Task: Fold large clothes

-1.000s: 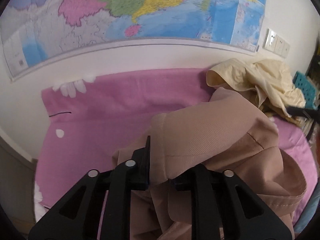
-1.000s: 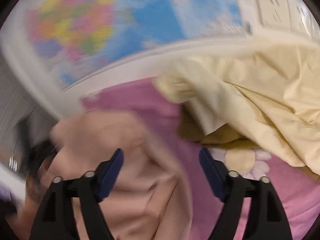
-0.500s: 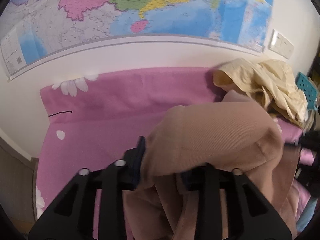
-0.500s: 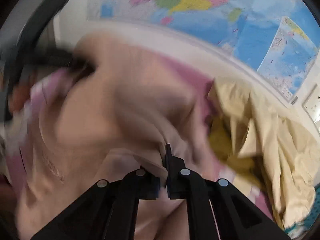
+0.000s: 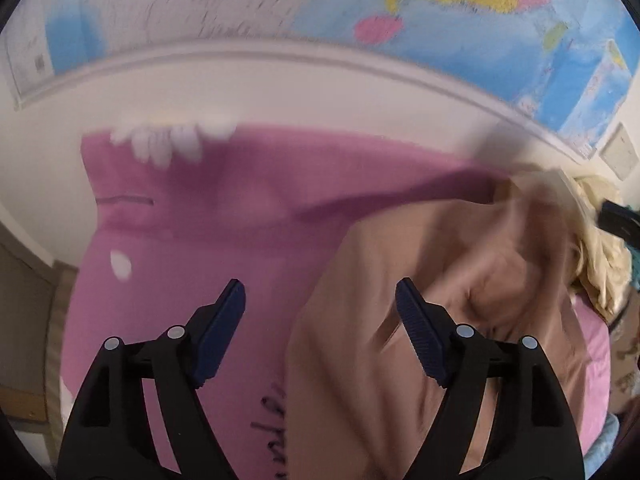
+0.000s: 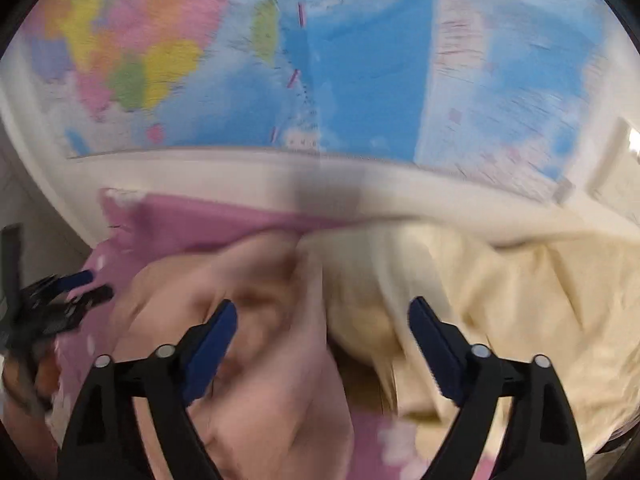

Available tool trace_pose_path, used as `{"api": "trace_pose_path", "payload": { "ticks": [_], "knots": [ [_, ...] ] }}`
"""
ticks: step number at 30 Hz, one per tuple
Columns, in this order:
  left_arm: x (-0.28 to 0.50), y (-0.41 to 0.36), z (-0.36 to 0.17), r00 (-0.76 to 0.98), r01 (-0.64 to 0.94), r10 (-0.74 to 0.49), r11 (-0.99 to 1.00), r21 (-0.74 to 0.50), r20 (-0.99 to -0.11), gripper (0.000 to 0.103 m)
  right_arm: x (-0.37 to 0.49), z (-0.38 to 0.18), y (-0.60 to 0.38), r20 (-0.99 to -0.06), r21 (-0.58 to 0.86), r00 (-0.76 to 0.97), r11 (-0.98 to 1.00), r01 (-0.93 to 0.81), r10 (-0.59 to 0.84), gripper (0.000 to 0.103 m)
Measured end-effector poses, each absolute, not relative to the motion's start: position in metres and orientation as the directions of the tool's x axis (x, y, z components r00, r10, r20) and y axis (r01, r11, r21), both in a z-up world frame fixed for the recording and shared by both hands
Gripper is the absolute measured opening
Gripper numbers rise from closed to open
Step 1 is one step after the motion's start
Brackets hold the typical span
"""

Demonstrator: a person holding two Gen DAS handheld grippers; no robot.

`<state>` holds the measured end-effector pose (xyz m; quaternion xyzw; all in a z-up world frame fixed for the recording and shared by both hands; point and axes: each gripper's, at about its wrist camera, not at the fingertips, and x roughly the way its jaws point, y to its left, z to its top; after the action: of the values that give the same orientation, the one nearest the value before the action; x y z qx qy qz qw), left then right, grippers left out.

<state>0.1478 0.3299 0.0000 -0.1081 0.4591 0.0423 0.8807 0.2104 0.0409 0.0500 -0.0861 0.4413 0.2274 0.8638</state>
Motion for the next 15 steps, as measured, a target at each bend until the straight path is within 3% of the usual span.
{"api": "trace_pose_path", "payload": {
  "ticks": [1, 4, 8, 13, 14, 15],
  "knots": [
    [0.142, 0.332, -0.002, 0.577, -0.17, -0.023, 0.974, -0.147, -0.816, 0.08, 0.197, 0.052, 0.034, -0.795, 0.05, 0.507, 0.869, -0.493, 0.333, 0.098],
    [0.113, 0.335, -0.01, 0.59, -0.125, -0.03, 0.984, -0.128, -0.807, 0.082, 0.14, 0.043, 0.004, -0.798, 0.067, 0.473, 0.834, -0.548, 0.375, 0.097],
    [0.068, 0.328, -0.019, 0.596, -0.033, -0.078, 0.992, -0.121, -0.799, 0.086, 0.063, 0.006, -0.03, -0.821, 0.258, 0.292, 0.774, -0.579, 0.491, 0.097],
    [0.007, 0.311, -0.034, 0.586, 0.074, -0.159, 0.987, -0.143, -0.795, 0.092, 0.0, -0.024, -0.023, -0.782, 0.449, 0.122, 0.689, -0.569, 0.611, 0.097],
    [-0.002, 0.308, -0.037, 0.581, 0.088, -0.173, 0.985, -0.15, -0.795, 0.093, -0.012, -0.027, -0.019, -0.762, 0.489, 0.085, 0.657, -0.573, 0.642, 0.097],
    [-0.013, 0.303, -0.043, 0.57, 0.102, -0.193, 0.981, -0.164, -0.799, 0.094, -0.02, -0.032, -0.012, -0.757, 0.5, 0.069, 0.644, -0.579, 0.649, 0.088]
  ]
}}
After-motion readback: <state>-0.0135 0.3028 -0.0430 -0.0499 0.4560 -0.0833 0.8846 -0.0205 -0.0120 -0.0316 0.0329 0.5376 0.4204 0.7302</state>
